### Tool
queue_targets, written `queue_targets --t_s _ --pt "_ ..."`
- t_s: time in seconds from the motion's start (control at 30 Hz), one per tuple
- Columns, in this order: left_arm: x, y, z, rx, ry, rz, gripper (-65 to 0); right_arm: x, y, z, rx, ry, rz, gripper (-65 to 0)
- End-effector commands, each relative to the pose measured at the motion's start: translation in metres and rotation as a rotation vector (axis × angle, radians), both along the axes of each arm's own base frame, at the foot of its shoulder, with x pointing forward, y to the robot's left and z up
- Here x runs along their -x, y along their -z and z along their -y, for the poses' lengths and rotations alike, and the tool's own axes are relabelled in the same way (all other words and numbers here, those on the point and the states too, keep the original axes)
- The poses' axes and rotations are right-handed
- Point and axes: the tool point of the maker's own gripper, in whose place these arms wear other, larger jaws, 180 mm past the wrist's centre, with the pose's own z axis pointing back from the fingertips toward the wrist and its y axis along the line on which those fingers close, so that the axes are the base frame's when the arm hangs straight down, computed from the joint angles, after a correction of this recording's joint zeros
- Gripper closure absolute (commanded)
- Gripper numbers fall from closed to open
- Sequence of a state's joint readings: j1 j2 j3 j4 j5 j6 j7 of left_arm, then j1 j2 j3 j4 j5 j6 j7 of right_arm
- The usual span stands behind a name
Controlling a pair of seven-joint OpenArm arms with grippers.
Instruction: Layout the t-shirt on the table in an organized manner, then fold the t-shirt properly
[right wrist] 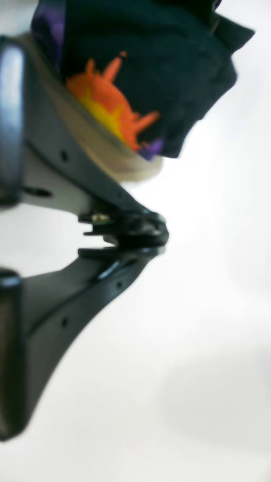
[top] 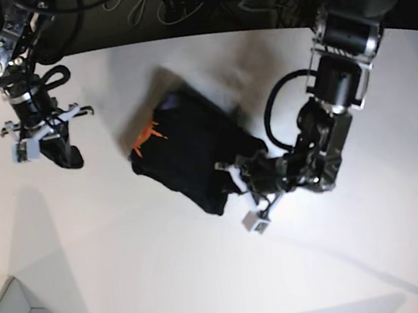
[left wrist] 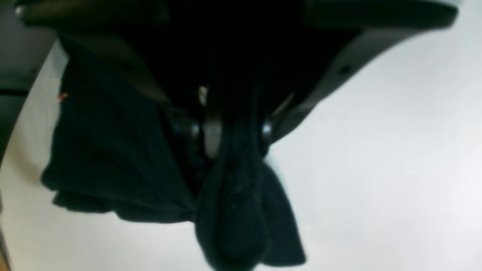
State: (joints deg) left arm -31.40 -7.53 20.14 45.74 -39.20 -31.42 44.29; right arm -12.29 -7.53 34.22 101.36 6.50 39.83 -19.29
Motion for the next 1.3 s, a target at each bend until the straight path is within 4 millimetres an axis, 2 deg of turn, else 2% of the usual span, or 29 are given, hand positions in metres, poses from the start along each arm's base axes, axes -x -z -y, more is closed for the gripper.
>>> queue_targets --t_s 0.0,0.13,0.2,0.37,0.53,0.63,0.87,1.13,1.27 --pt "-0.017 -0.022 0.017 0.027 0.029 0.055 -0.2 0.002 -0.013 0.014 0.003 0.038 0.053 0.0" --pt "-0.015 -0.02 0.065 -0.032 0.173 0.097 -0.2 0.021 -0.011 0.051 0.024 0.151 0.039 0.0" --pt "-0.011 -0.023 0.085 -0.062 0.247 0.135 -0.2 0.027 -0.01 0.062 0.032 0.186 0.029 0.0" --pt "0.009 -0.009 0.112 -0.2 0.471 0.24 -0.2 0.039 -0.01 0.08 0.045 0.243 0.019 0.0" --pt "0.023 0.012 0.11 -0.41 0.733 0.385 -0.2 0.046 -0.009 0.086 0.044 0.275 0.017 0.0" --pt "0.041 0.019 0.105 -0.431 0.897 0.382 -0.2 0.047 -0.009 0.087 0.045 0.278 0.015 0.0" --pt "0.019 0.015 0.094 -0.53 0.904 0.459 -0.2 0.05 -0.007 0.088 0.041 0.291 0.011 0.0" --pt "0.025 0.037 0.076 -0.674 1.002 0.498 -0.2 0.049 -0.008 0.088 0.041 0.29 0.013 0.0" --pt "0.028 0.039 0.081 -0.673 1.014 0.503 -0.5 0.048 -0.008 0.087 0.04 0.285 0.014 0.0"
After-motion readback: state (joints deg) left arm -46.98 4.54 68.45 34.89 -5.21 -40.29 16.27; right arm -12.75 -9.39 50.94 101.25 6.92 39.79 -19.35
